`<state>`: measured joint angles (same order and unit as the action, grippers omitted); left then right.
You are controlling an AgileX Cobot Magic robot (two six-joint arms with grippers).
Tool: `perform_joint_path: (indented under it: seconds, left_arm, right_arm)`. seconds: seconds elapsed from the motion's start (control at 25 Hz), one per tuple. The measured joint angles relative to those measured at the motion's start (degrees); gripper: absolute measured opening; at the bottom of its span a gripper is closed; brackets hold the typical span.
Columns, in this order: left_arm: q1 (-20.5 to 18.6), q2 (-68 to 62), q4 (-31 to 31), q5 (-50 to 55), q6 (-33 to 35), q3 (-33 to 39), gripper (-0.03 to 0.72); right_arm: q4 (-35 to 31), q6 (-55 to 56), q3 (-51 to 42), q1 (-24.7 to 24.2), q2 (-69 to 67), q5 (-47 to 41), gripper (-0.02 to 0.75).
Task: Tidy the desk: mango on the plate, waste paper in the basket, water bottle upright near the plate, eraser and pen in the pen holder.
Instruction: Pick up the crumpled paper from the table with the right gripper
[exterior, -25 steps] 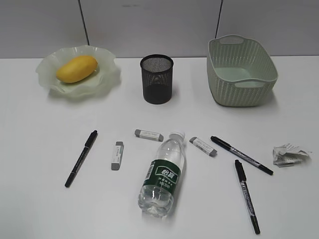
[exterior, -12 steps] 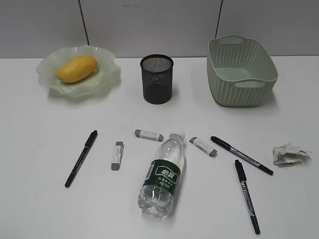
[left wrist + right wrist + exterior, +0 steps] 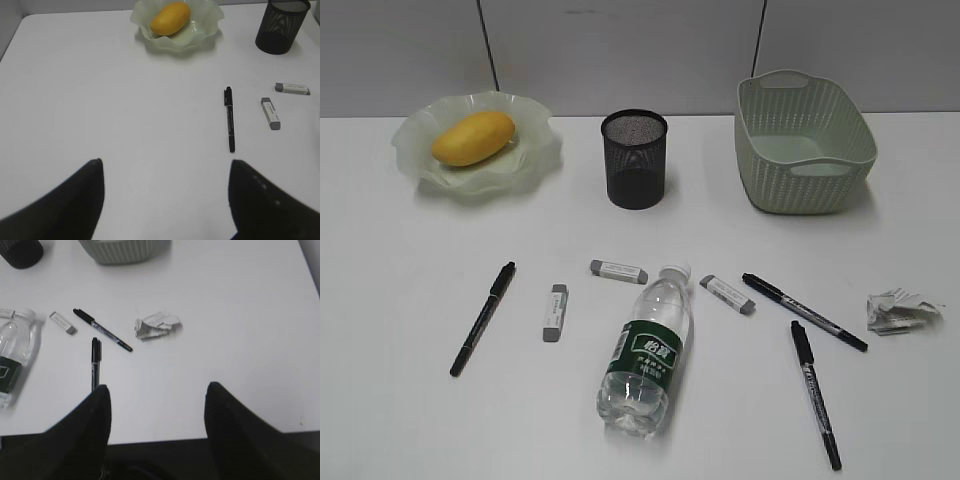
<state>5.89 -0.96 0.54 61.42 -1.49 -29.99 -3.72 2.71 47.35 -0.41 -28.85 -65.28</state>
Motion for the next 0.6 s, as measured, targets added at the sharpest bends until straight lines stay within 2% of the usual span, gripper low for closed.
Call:
perform_joint_path:
  seconds: [0.12,0.32,0.48,0.6]
  left_arm:
    - [0.00,0.00,-0.04,-0.06,0.00,0.00,0.575]
    - [0.00,0.00,-0.04,-0.11,0.00,0.00,0.571]
    - [0.00,0.00,-0.11,-0.21,0.00,0.00,0.571]
    - [0.00,0.00,-0.11,-0.21,0.00,0.00,0.571]
  right_arm:
    - [-1.20,1.28,7.04,0.00,-12.25,-3.41,0.491]
    - [-3.63,0.25,16.13,0.00,-28.19,-3.66,0.577]
    - [-4.05,-0.59,18.64,0.89,-38.50,-3.68,0.588]
    - [-4.05,-0.50,18.71,3.90,-45.26,-3.68,0.588]
